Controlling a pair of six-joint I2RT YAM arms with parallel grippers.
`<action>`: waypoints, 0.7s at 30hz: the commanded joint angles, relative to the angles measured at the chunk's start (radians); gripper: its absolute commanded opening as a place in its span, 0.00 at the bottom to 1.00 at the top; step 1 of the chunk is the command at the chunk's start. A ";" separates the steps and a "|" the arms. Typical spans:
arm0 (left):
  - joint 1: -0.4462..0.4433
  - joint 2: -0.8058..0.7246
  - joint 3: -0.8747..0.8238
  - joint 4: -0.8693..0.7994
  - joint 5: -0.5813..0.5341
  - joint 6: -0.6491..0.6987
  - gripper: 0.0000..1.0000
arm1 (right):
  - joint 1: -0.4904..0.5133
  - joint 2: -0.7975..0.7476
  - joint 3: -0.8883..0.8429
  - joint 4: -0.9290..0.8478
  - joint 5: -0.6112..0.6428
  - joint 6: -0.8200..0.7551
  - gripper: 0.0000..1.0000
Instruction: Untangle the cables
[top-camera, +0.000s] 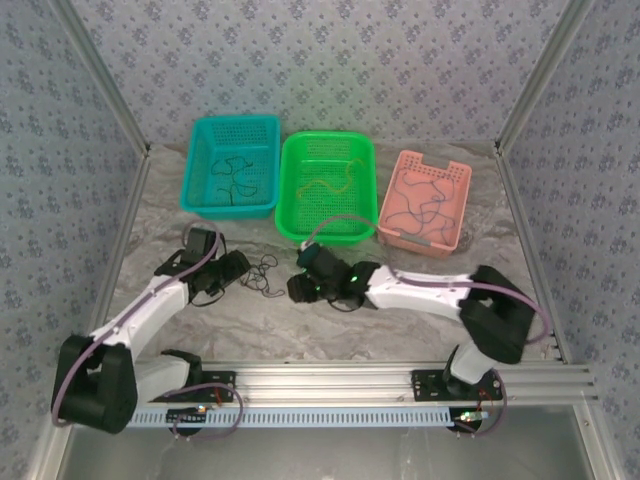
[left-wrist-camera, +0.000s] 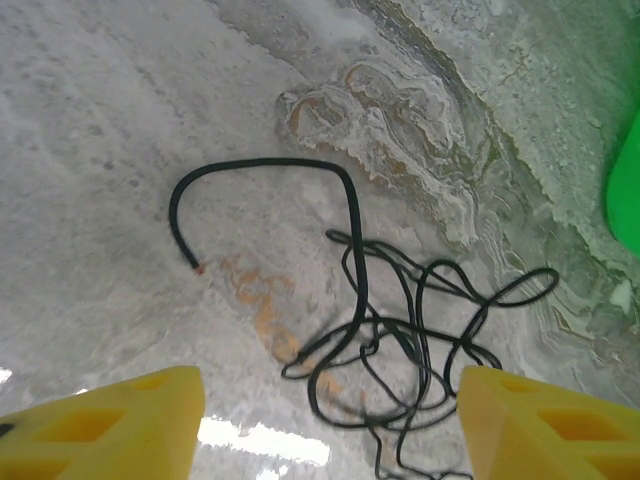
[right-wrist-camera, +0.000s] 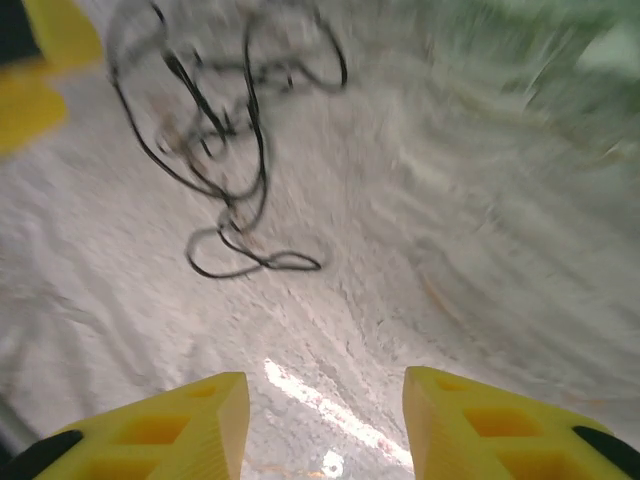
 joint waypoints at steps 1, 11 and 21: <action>0.007 0.048 -0.006 0.098 -0.002 -0.007 0.60 | 0.031 0.113 0.084 0.091 0.070 -0.003 0.49; 0.013 0.136 -0.036 0.197 -0.032 0.017 0.40 | 0.048 0.341 0.290 0.024 0.085 -0.147 0.51; 0.013 0.131 -0.039 0.193 -0.059 0.038 0.00 | 0.022 0.378 0.315 -0.004 0.110 -0.170 0.12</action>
